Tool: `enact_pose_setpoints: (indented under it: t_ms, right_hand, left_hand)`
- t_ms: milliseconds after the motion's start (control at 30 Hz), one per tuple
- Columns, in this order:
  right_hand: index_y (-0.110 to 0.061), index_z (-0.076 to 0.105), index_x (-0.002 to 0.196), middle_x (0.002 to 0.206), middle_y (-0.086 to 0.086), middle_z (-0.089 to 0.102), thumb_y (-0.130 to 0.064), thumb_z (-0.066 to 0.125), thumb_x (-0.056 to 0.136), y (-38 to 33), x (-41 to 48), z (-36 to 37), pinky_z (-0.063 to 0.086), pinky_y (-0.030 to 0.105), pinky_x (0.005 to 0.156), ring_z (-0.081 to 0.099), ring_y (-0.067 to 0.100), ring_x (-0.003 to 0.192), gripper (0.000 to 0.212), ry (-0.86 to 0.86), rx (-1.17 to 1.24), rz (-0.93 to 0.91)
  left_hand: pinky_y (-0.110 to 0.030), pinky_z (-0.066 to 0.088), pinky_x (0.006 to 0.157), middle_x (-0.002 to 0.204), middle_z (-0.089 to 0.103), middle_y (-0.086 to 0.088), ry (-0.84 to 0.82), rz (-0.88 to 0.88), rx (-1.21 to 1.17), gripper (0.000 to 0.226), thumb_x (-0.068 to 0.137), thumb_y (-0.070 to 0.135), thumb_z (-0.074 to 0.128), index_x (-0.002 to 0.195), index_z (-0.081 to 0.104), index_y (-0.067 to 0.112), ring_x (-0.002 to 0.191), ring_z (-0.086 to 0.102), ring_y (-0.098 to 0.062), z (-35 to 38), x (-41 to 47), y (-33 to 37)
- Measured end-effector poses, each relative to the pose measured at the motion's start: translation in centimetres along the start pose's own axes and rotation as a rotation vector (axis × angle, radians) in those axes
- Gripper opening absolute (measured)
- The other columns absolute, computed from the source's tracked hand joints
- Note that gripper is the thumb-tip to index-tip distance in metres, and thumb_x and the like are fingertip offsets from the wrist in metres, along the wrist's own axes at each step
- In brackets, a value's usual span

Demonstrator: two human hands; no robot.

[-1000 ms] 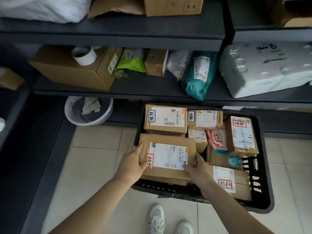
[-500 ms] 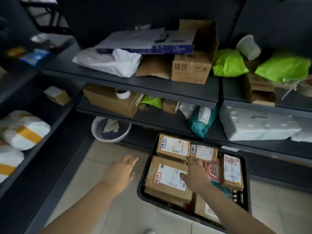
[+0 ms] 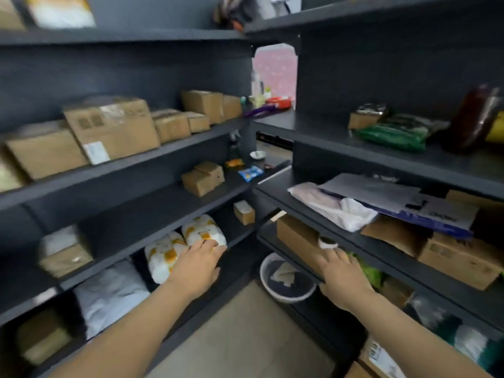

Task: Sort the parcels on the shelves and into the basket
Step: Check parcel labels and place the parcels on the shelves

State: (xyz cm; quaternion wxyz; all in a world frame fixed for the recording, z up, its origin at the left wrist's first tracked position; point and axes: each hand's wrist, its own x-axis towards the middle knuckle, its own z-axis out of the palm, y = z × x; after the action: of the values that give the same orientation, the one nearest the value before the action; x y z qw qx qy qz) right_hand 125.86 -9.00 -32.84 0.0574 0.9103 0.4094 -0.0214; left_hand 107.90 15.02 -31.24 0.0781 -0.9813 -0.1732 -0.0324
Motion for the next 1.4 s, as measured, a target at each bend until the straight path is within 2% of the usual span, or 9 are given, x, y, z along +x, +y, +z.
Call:
enact_pose_setpoints:
  t_ms: [67,167,267,500,700,1000,1200,1300,1400]
  right_hand:
    - [-0.022,0.018,0.147,0.146,0.005,0.026,-0.032,0.055,0.09,-2.6,2.3,-1.7,0.027,0.041,0.109,0.024,0.028,0.136,0.069,0.031,-0.012,-0.065]
    - [-0.022,0.015,0.149,0.149,0.004,0.023,-0.038,0.053,0.091,-6.1,5.7,-3.7,0.023,0.043,0.111,0.019,0.027,0.139,0.072,0.048,-0.045,-0.14]
    - [-0.023,0.017,0.149,0.15,0.003,0.022,-0.038,0.051,0.091,-9.0,9.2,-5.1,0.021,0.043,0.112,0.017,0.026,0.14,0.068,0.073,-0.086,-0.188]
    - [-0.023,0.022,0.148,0.148,0.003,0.029,-0.041,0.049,0.091,-15.0,17.6,-7.5,0.027,0.041,0.11,0.024,0.026,0.138,0.065,0.086,-0.087,-0.157]
    - [-0.022,0.026,0.146,0.147,0.004,0.03,-0.043,0.053,0.091,-19.5,23.0,-7.8,0.028,0.042,0.111,0.025,0.026,0.138,0.064,0.039,-0.011,-0.137]
    - [-0.02,0.022,0.147,0.146,0.006,0.032,-0.042,0.055,0.09,-22.2,31.4,-6.5,0.029,0.041,0.11,0.027,0.027,0.136,0.069,-0.037,-0.015,-0.16]
    - [-0.023,0.014,0.151,0.15,0.006,0.026,-0.042,0.054,0.091,-22.8,39.6,-5.5,0.027,0.042,0.111,0.024,0.029,0.139,0.074,-0.081,0.075,-0.203]
    - [-0.02,0.015,0.15,0.149,0.007,0.027,-0.04,0.052,0.092,-22.9,44.2,-4.4,0.032,0.042,0.109,0.028,0.029,0.136,0.071,-0.062,0.202,-0.214]
    - [-0.015,0.02,0.148,0.143,0.008,0.034,-0.043,0.054,0.091,-23.4,48.2,-3.0,0.04,0.038,0.101,0.036,0.027,0.13,0.072,0.014,0.402,-0.131]
  left_hand:
    - [-0.038,0.043,0.091,0.136,0.048,-0.002,0.026,-0.076,-0.04,0.051,0.089,0.031,0.057,0.138,0.045,0.021,0.123,0.043,-0.026,-0.8,-0.2,-2.9]
    - [-0.036,0.038,0.098,0.143,0.039,0.002,0.013,-0.142,0.0,0.053,0.093,0.036,0.05,0.142,0.037,0.021,0.131,0.035,-0.022,-1.4,0.2,-7.3]
    - [-0.033,0.035,0.1,0.146,0.033,0.004,0.032,-0.184,0.02,0.054,0.096,0.038,0.044,0.145,0.029,0.021,0.133,0.031,-0.019,-1.2,1.5,-11.5]
    - [-0.032,0.037,0.101,0.146,0.033,0.003,0.04,-0.204,-0.023,0.058,0.097,0.039,0.043,0.148,0.025,0.02,0.133,0.031,-0.019,0.5,4.4,-20.4]
    - [-0.032,0.037,0.101,0.146,0.033,0.003,-0.032,-0.213,-0.035,0.061,0.096,0.04,0.044,0.149,0.023,0.019,0.132,0.032,-0.018,3.3,6.0,-26.3]
    - [-0.034,0.034,0.105,0.149,0.029,0.003,-0.117,-0.25,-0.087,0.063,0.095,0.04,0.046,0.15,0.019,0.02,0.135,0.027,-0.018,6.9,10.1,-30.8]
    - [-0.035,0.034,0.105,0.15,0.028,0.001,-0.168,-0.3,-0.058,0.062,0.096,0.039,0.044,0.15,0.019,0.019,0.134,0.027,-0.02,8.4,14.8,-32.8]
    - [-0.037,0.034,0.105,0.15,0.027,0.001,-0.191,-0.349,-0.07,0.061,0.097,0.039,0.042,0.15,0.019,0.02,0.135,0.026,-0.021,9.3,18.1,-33.3]
    - [-0.035,0.033,0.106,0.151,0.026,0.003,-0.221,-0.416,-0.12,0.06,0.097,0.042,0.041,0.15,0.02,0.021,0.136,0.025,-0.02,10.9,21.3,-33.1]
